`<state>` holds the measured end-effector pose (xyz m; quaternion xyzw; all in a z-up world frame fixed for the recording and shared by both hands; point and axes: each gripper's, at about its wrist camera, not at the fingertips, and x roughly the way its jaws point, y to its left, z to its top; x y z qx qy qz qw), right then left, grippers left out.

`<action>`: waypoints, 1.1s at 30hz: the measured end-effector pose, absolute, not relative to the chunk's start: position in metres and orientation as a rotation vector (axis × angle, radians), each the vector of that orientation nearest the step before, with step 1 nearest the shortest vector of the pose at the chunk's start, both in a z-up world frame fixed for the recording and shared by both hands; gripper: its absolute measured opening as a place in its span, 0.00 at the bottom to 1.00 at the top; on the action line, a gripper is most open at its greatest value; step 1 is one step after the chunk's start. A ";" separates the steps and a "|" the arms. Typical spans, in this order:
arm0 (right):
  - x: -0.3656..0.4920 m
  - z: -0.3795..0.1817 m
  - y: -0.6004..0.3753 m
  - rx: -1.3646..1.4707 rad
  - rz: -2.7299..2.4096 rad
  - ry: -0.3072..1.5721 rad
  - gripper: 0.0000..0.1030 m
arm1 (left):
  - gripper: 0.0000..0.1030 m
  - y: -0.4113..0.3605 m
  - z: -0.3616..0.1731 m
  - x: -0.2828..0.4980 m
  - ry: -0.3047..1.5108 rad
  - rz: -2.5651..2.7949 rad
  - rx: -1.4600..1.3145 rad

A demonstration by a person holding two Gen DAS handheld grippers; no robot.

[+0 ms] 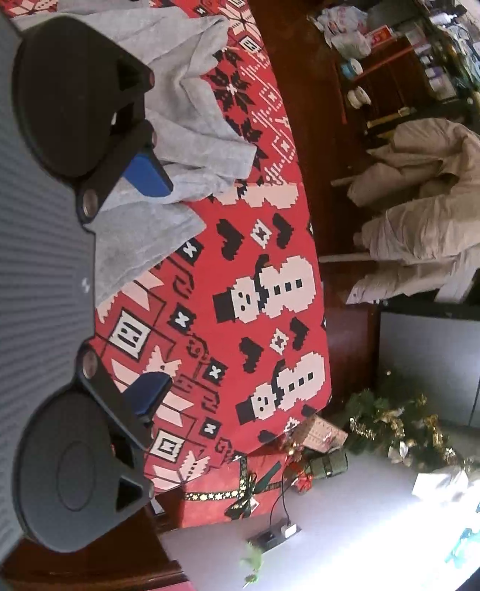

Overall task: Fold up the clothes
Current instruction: 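Grasp the shirt edge with the left gripper, then grasp the grey shirt edge with the right gripper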

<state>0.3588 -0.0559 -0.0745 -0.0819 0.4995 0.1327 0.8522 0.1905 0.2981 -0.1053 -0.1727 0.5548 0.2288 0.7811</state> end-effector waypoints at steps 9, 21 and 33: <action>0.370 -0.097 -0.092 -0.131 0.237 1.145 0.86 | 0.04 0.294 -0.084 0.173 1.213 0.695 -0.269; 0.339 -0.138 -0.108 -0.024 0.315 1.265 0.57 | 0.05 0.301 -0.096 0.142 1.278 0.727 -0.333; 0.345 -0.144 -0.108 0.008 0.278 1.295 0.06 | 0.05 0.301 -0.093 0.136 1.269 0.727 -0.360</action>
